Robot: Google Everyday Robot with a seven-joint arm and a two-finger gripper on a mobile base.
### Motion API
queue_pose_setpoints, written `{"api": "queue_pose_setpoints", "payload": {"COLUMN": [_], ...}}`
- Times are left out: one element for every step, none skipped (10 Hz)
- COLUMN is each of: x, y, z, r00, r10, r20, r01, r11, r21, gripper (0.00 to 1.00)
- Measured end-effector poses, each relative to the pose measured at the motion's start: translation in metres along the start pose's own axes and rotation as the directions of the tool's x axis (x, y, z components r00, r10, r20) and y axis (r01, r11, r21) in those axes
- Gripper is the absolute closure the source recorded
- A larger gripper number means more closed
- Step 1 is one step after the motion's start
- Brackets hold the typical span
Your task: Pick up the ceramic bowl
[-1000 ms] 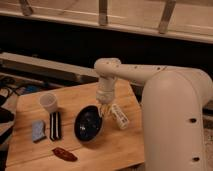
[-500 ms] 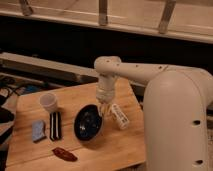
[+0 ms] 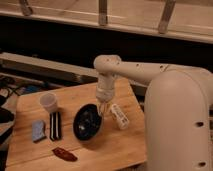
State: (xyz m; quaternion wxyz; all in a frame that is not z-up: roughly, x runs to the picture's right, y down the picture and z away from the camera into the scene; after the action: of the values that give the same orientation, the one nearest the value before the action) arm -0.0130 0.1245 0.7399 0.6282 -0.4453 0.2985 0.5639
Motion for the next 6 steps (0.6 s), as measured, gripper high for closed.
{"api": "queue_pose_setpoints", "payload": {"x": [0.0008,0.0014,0.0020,0.0025,0.0031,0.0035], "y": [0.0017,0.0031,0.0034,0.0023,0.0019,0.0018], "z": [-0.0007,-0.0017,-0.0025,-0.0024,-0.0031,-0.0026], "r00": [1.000,1.000,1.000,1.000,1.000,1.000], "r10": [-0.003,-0.006,-0.007,-0.006,-0.006,-0.006], "r20": [-0.001,-0.001,-0.001,-0.001,0.000,-0.001], "r01": [0.003,0.006,0.007,0.006,0.006,0.006], "r11": [1.000,1.000,1.000,1.000,1.000,1.000], "r21": [-0.001,-0.002,-0.003,-0.003,-0.005,-0.005], "gripper": [0.96,0.96,0.96,0.96,0.96,0.96]}}
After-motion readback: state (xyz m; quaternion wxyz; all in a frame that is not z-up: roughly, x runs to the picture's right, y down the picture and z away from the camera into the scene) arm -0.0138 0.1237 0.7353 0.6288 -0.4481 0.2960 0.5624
